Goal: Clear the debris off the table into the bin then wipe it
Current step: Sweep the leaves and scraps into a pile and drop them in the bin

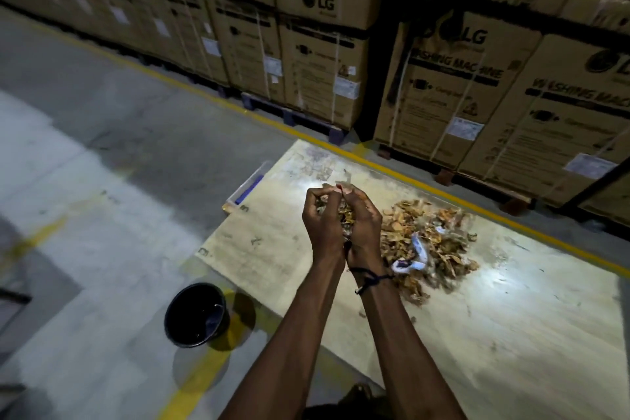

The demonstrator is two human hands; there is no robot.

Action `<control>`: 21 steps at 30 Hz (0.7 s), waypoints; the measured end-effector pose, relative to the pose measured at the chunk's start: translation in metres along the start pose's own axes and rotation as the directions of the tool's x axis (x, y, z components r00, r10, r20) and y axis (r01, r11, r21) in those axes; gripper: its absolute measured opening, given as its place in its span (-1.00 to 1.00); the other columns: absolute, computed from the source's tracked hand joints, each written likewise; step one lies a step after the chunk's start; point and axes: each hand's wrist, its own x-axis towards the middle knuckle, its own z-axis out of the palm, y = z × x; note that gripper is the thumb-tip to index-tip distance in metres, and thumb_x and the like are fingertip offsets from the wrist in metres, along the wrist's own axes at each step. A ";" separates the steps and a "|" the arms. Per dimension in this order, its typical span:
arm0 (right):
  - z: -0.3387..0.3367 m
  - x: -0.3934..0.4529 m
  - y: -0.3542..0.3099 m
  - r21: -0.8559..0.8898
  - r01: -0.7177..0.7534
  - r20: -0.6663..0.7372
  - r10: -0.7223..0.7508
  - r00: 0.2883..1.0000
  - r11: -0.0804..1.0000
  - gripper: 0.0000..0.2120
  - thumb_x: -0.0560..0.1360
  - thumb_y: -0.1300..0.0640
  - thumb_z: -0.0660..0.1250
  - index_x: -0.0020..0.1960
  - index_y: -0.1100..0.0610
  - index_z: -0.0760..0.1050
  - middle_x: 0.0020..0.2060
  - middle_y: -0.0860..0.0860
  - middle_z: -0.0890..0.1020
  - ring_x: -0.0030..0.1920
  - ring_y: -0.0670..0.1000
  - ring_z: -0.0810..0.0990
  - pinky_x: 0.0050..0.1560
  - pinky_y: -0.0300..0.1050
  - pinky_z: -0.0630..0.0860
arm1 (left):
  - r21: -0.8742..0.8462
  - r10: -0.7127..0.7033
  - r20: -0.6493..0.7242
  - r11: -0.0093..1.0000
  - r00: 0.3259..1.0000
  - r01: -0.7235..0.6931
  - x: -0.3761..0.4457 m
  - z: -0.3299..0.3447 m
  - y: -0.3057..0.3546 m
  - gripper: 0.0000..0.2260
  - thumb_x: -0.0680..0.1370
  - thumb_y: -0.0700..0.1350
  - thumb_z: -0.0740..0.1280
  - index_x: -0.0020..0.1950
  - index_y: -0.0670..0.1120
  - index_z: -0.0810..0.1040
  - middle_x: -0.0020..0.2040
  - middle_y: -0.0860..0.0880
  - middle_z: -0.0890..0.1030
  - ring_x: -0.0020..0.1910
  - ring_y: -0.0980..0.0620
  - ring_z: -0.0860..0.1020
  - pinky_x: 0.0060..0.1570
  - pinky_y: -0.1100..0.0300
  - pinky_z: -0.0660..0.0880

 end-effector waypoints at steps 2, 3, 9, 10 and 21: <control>0.027 -0.015 0.017 0.013 -0.036 0.030 0.036 0.999 0.999 -0.78 0.62 0.31 0.32 0.21 0.31 0.65 0.03 0.06 0.76 0.04 -0.02 0.72 0.09 -0.10 0.58 | -0.029 0.025 -0.042 0.999 0.999 -0.026 0.006 -0.033 0.012 -0.86 0.49 -0.06 0.42 0.00 -0.04 0.57 -0.03 -0.07 0.64 -0.03 -0.06 0.61 0.04 -0.15 0.57; 0.038 -0.022 0.025 0.025 -0.051 0.047 0.049 0.998 0.998 -0.78 0.62 0.32 0.31 0.20 0.28 0.66 0.04 0.06 0.76 0.04 -0.01 0.72 0.11 -0.08 0.59 | -0.049 0.026 -0.063 0.998 0.998 -0.029 0.009 -0.048 0.016 -0.84 0.49 -0.09 0.41 0.06 0.00 0.59 0.02 -0.09 0.66 -0.01 -0.05 0.63 0.05 -0.09 0.59; 0.131 -0.090 0.086 0.023 -0.073 0.220 0.067 0.973 0.997 -0.79 0.59 0.37 0.29 -0.01 0.20 0.68 -0.02 0.15 0.74 0.04 0.17 0.69 0.21 0.10 0.58 | -0.106 0.077 -0.168 0.990 0.983 -0.095 0.026 -0.173 0.050 -0.82 0.43 -0.01 0.41 -0.04 -0.05 0.69 -0.02 -0.09 0.71 -0.01 -0.07 0.66 0.07 0.02 0.59; 0.148 -0.104 0.096 0.009 -0.092 0.236 0.087 0.968 0.996 -0.80 0.58 0.37 0.29 -0.01 0.22 0.68 -0.03 0.15 0.73 0.02 0.16 0.69 0.17 0.05 0.59 | -0.115 0.075 -0.198 0.988 0.977 -0.099 0.028 -0.198 0.054 -0.80 0.44 -0.01 0.41 -0.06 -0.12 0.65 -0.09 -0.07 0.69 -0.08 -0.02 0.64 0.00 0.06 0.57; 0.293 -0.232 0.220 -0.063 -0.347 0.372 0.344 0.862 0.936 -0.71 0.41 -0.02 0.41 -0.01 0.15 0.72 0.05 0.19 0.70 0.12 0.20 0.65 0.23 0.13 0.55 | -0.189 -0.002 -0.443 0.978 0.897 -0.091 0.040 -0.424 0.099 -0.85 0.59 -0.06 0.40 -0.15 -0.09 0.62 -0.22 -0.07 0.64 -0.19 -0.06 0.59 -0.19 0.12 0.56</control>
